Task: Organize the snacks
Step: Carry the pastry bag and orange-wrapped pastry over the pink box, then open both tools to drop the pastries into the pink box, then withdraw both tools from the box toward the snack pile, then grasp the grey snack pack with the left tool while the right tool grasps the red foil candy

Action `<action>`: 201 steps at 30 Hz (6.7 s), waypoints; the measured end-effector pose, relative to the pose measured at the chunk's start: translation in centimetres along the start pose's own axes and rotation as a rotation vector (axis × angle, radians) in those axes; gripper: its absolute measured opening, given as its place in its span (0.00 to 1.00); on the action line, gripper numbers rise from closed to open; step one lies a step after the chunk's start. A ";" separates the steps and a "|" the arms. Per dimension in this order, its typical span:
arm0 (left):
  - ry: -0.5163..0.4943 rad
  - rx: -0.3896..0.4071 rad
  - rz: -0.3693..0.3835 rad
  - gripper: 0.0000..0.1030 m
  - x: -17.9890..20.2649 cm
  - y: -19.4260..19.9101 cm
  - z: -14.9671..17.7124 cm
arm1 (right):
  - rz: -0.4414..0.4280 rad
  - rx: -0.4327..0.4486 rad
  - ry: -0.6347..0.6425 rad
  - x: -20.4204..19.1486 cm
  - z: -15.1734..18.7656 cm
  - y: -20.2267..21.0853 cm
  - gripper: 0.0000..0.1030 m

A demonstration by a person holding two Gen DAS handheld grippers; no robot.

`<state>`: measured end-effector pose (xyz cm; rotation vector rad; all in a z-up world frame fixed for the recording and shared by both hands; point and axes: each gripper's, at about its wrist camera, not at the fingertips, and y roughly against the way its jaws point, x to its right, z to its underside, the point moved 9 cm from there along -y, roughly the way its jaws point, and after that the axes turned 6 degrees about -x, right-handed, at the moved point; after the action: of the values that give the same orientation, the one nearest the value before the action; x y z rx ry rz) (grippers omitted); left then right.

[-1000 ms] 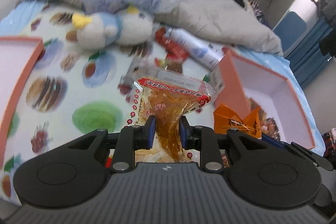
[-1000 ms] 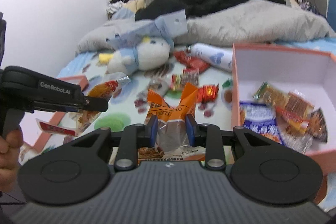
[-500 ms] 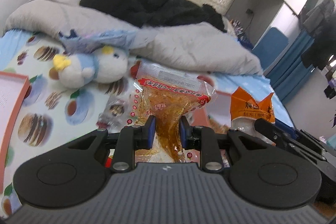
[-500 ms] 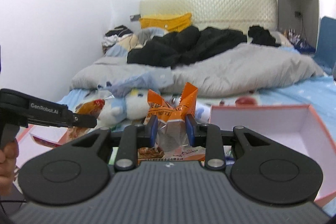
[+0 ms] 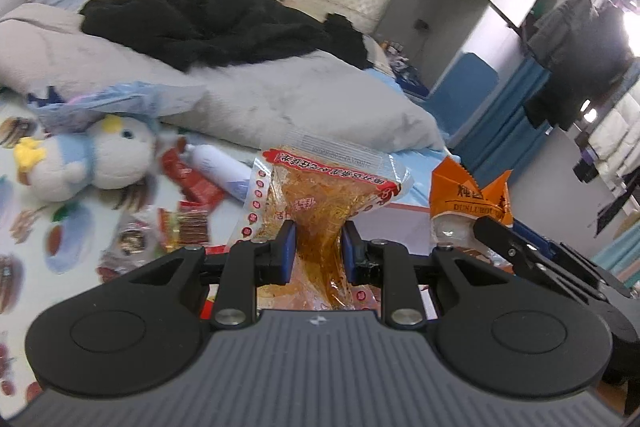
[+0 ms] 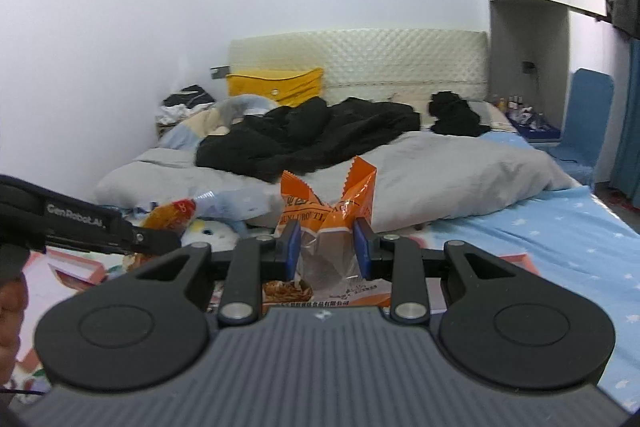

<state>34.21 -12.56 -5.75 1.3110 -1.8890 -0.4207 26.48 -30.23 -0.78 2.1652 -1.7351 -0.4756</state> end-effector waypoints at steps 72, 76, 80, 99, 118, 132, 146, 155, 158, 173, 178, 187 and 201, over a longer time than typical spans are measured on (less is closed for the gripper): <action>-0.216 0.017 -0.021 0.60 2.5 0.9 1.6 | -0.012 -0.047 -0.096 0.8 2.5 0.7 0.64; -0.223 0.044 -0.059 0.60 0.4 2.9 2.4 | -0.034 -0.046 -0.094 -1.6 3.0 1.1 0.64; -0.225 0.055 -0.092 0.60 -1.6 4.4 3.8 | -0.075 -0.059 -0.108 -3.8 4.1 1.3 0.64; -0.120 0.036 -0.164 0.60 -9.3 7.3 11.1 | -0.085 -0.148 -0.077 -10.5 10.9 2.3 0.64; -0.045 -0.029 -0.201 0.67 -15.3 5.3 12.7 | -0.095 -0.212 -0.043 -13.8 12.9 -0.4 0.64; -0.004 -0.065 -0.249 0.87 -21.0 0.4 9.8 | -0.096 -0.225 0.000 -14.5 12.5 -5.9 0.64; 0.020 -0.110 -0.181 0.87 -25.0 -7.7 8.3 | -0.039 -0.280 0.081 -15.0 13.9 -14.8 0.64; 0.048 -0.151 -0.139 0.87 -27.7 -14.4 5.9 | 0.059 -0.339 0.094 -13.9 15.3 -21.7 0.63; 0.026 -0.162 -0.138 0.87 -28.0 -16.6 5.3 | 0.115 -0.336 0.116 -13.6 14.9 -23.7 0.63; -0.141 -0.188 -0.170 0.87 -27.4 -21.5 5.8 | 0.271 -0.374 0.191 -10.5 15.6 -29.7 0.62; -0.155 -0.187 -0.204 0.84 -27.4 -22.0 5.9 | 0.240 -0.412 0.134 -10.2 16.5 -30.2 0.63; -0.193 -0.188 -0.266 0.67 -27.2 -21.7 6.5 | 0.172 -0.450 0.067 -10.1 17.6 -29.6 0.65; -0.122 -0.192 -0.296 0.62 -26.3 -17.8 10.2 | -0.016 -0.511 0.062 -12.2 19.9 -24.9 0.43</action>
<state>42.08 2.14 -34.69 1.4642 -1.7048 -0.8295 36.60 -14.03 -29.06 1.8059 -1.3754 -0.7530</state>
